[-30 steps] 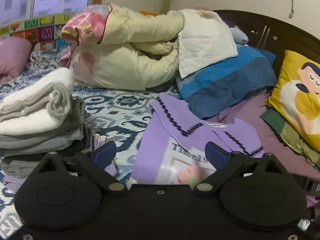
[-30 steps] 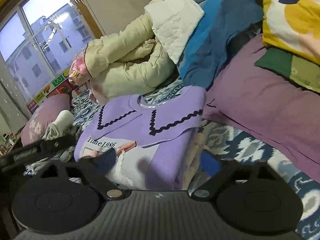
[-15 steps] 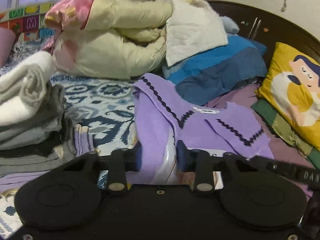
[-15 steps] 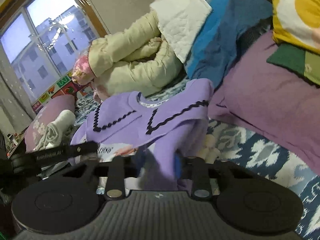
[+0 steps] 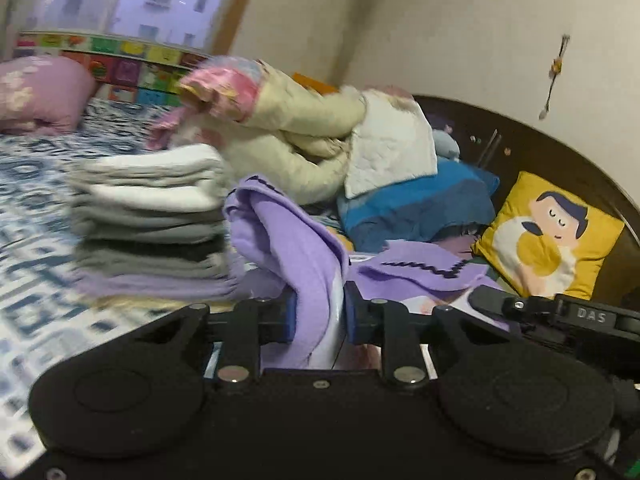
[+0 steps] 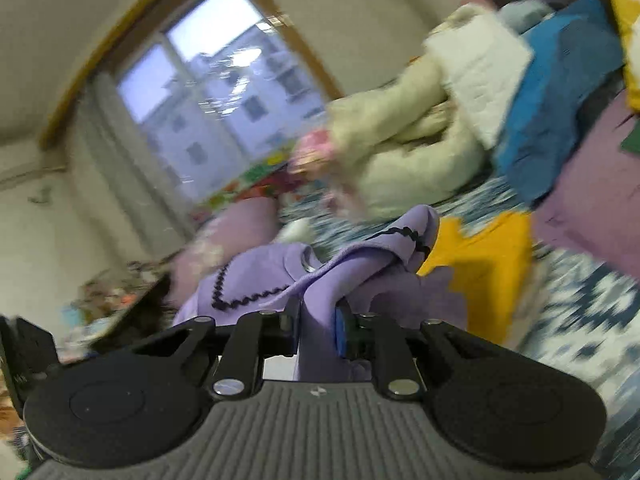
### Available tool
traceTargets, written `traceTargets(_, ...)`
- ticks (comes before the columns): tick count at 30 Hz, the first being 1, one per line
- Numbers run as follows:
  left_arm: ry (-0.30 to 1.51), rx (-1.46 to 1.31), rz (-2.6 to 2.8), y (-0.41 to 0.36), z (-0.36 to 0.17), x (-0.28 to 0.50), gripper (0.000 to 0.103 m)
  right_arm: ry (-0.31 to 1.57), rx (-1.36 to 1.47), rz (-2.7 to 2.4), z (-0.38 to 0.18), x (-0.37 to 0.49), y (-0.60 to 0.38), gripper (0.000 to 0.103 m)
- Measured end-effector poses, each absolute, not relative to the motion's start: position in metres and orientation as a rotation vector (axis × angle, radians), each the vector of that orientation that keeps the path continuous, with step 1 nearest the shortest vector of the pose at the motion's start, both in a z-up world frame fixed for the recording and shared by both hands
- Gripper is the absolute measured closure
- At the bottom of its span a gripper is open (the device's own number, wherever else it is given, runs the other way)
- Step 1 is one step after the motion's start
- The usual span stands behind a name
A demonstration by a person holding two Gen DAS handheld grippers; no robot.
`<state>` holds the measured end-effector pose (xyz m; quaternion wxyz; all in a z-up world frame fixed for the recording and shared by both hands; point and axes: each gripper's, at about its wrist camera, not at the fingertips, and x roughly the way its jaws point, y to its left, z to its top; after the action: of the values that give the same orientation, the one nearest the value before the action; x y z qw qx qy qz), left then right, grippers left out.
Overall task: Fold clothes
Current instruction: 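Grasp the lavender sweatshirt on the stack with both grippers, then lift the lavender sweatshirt with both grippers and carry it onto open bedspread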
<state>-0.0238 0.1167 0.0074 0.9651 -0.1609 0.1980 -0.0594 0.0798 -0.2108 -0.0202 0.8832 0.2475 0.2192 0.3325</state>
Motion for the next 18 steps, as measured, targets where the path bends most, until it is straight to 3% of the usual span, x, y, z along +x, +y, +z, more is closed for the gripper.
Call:
traceTargets(7, 0.394, -0.416, -0.050, 0.143, 0.016, -0.134, 0.084, 0.570, 0.558, 0.856, -0.031, 0.022, -0.170, 0.085)
traceTargets(14, 0.411, -0.429, 0.015, 0.174, 0.003, -0.141, 0.085, 0.684, 0.593, 0.978, -0.046, -0.026, -0.131, 0.084)
traceTargets(18, 0.246, -0.397, 0.024, 0.197, 0.036, -0.141, 0.086, 0.527, 0.534, 0.978, -0.012, -0.027, -0.106, 0.085)
